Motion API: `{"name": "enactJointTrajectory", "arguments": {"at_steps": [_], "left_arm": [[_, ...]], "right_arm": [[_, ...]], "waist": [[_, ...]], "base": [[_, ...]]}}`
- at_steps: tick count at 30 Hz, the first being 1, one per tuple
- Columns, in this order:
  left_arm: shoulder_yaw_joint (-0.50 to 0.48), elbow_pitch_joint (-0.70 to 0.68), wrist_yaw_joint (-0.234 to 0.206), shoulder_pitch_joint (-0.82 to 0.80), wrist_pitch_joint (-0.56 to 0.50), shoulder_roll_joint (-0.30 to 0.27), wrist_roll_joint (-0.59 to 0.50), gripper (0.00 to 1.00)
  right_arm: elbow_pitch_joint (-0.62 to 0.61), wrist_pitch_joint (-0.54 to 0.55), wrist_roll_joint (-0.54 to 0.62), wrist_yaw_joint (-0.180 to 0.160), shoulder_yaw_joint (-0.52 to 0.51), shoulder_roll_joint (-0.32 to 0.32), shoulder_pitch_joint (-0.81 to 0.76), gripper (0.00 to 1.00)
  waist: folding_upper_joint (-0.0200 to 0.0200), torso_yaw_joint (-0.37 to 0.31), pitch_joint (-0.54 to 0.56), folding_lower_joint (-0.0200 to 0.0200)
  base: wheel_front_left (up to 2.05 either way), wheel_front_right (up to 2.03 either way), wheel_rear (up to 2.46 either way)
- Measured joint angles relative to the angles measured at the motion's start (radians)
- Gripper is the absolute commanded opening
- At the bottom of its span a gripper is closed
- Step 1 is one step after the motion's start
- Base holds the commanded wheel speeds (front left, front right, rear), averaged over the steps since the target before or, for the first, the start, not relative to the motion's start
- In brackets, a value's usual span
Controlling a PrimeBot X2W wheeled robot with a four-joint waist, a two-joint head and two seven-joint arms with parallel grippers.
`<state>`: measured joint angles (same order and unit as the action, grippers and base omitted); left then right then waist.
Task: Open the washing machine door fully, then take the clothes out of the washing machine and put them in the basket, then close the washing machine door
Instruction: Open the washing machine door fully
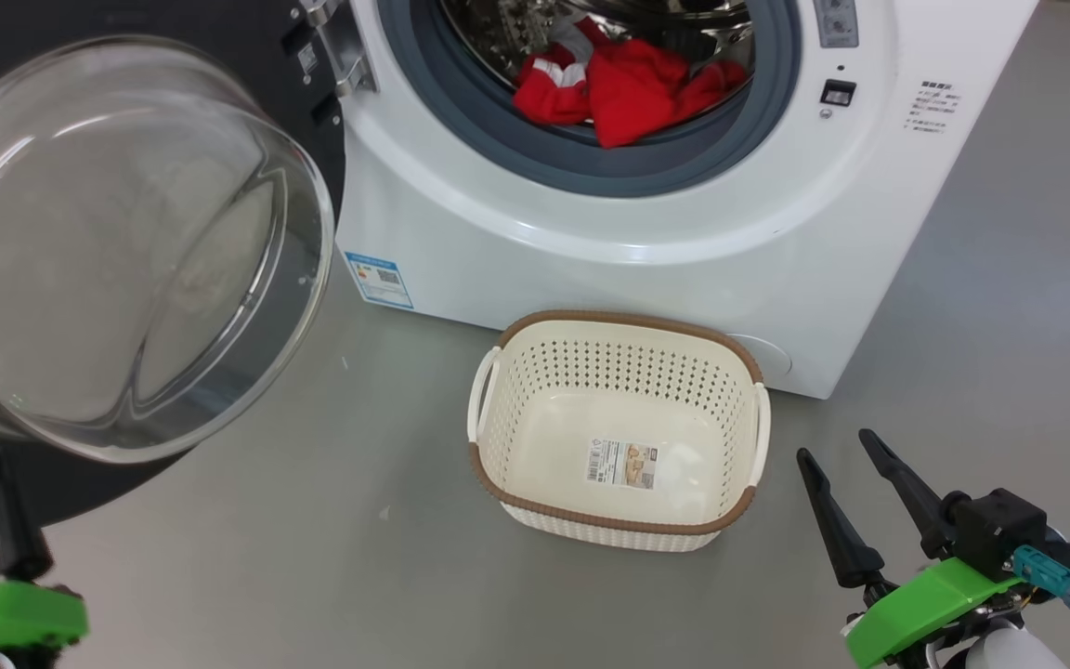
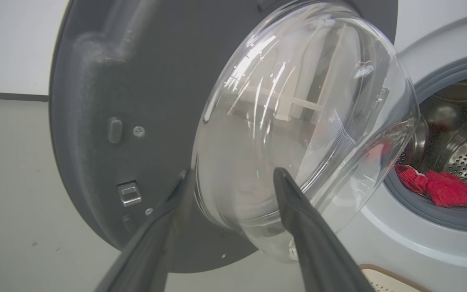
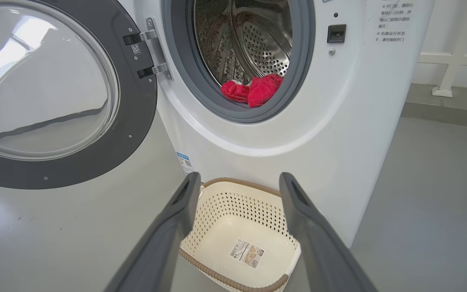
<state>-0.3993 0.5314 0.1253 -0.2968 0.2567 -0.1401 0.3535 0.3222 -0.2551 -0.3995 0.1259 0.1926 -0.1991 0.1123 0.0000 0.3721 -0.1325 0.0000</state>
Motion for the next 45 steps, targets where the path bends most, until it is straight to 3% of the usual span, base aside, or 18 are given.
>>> {"name": "enactJointTrajectory", "arguments": {"at_steps": [8,20,35,45], "left_arm": [[0.103,-0.13,0.0,0.143,0.0,0.042,0.019,1.0],[0.3,-0.255,0.0,0.257,0.0,0.022,0.056,1.0],[0.4,-0.302,0.0,0.301,0.0,-0.003,0.081,1.0],[0.411,-0.318,0.0,0.31,0.0,-0.003,0.081,1.0]], "right_arm": [[-0.002,0.0,-0.005,0.0,-0.032,0.014,-0.019,1.0],[-0.016,0.0,-0.005,0.0,-0.092,0.023,-0.06,1.0],[-0.035,0.0,-0.005,0.0,-0.143,0.035,-0.093,1.0],[-0.04,0.0,-0.005,0.0,-0.153,0.038,-0.093,1.0]], "waist": [[0.0,-0.035,0.027,0.0],[0.0,-0.123,0.052,0.0001],[0.0,-0.255,0.062,0.0],[0.0,-0.332,0.061,0.0]], "base": [[0.0,0.0,0.0],[0.0,0.0,0.0],[0.0,0.0,0.0],[0.0,0.0,0.0]]}}
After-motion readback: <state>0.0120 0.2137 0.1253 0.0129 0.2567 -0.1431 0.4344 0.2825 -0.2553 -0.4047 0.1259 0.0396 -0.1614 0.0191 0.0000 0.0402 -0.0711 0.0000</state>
